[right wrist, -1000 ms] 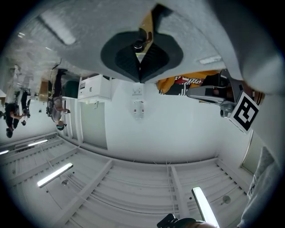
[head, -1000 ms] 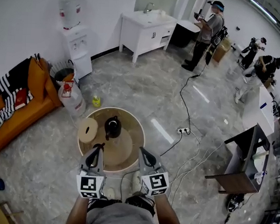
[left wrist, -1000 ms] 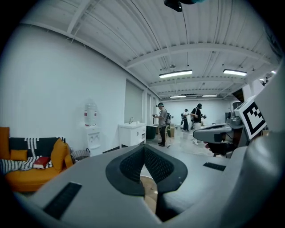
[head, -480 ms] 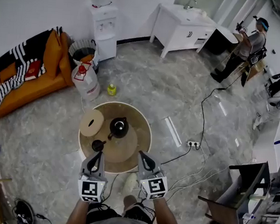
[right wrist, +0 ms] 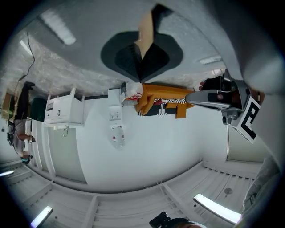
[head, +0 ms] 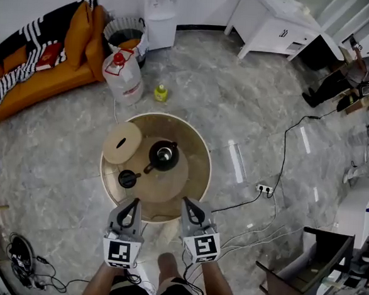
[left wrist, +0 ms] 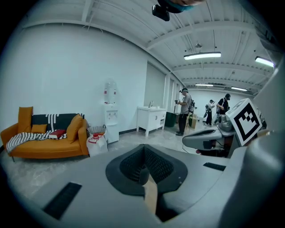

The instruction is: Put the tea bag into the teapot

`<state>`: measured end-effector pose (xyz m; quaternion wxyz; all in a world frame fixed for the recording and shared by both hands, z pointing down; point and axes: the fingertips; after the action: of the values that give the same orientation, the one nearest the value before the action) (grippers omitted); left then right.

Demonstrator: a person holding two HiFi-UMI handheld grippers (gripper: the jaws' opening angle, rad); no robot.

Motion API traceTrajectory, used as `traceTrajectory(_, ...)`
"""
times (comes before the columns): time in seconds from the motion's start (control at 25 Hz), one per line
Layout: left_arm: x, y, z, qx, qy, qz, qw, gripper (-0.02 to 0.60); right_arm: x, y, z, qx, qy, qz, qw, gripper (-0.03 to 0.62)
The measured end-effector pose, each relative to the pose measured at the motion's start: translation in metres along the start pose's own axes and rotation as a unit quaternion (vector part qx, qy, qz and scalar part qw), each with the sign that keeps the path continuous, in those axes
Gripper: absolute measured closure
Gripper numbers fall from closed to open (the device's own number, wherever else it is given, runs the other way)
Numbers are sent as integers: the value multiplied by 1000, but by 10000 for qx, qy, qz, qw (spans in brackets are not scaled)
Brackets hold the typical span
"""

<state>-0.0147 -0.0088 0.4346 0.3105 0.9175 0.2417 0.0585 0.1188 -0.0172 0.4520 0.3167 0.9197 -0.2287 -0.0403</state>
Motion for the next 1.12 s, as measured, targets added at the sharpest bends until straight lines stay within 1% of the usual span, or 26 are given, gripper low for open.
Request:
traceTrajectory(0.08, -2, 16, -12, -66, -201, -12, 9998, 567, 4, 19, -14, -54, -10, 43, 10000, 592)
traceTrajectory(0.28, -13, 55, -54, -295, -552, 67, 9980, 566, 16, 62, -56, -215, -29, 86, 9997, 592)
traceTrajectory(0.36, -21, 69, -73, -369, -508, 98, 9980, 568, 16, 78, -72, -378, -30, 140, 9992, 592)
traceTrajectory(0.48, -30, 89, -102, -528, -707, 145, 9960, 567, 14, 102, -95, -575, -36, 238, 9981, 592)
traceTrajectory(0.72, -41, 123, -154, -674, -922, 182, 9933, 566, 13, 145, -144, -712, -43, 338, 9969, 592)
traceTrajectory(0.96, -51, 149, -192, -755, -1069, 214, 9912, 566, 16, 181, -184, -927, -98, 368, 9950, 592)
traceTrajectory(1.12, -55, 160, -214, -821, -1019, 233, 9911, 568, 15, 199, -201, -1018, -223, 406, 9937, 592)
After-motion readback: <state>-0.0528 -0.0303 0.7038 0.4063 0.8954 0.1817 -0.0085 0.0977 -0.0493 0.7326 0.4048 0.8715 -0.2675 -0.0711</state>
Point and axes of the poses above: the fingertips, and each gripper's own axes: y forward along the fingers, x to its right, z out of its top, and after that the axes turned 14 degrees about -x, right-handed
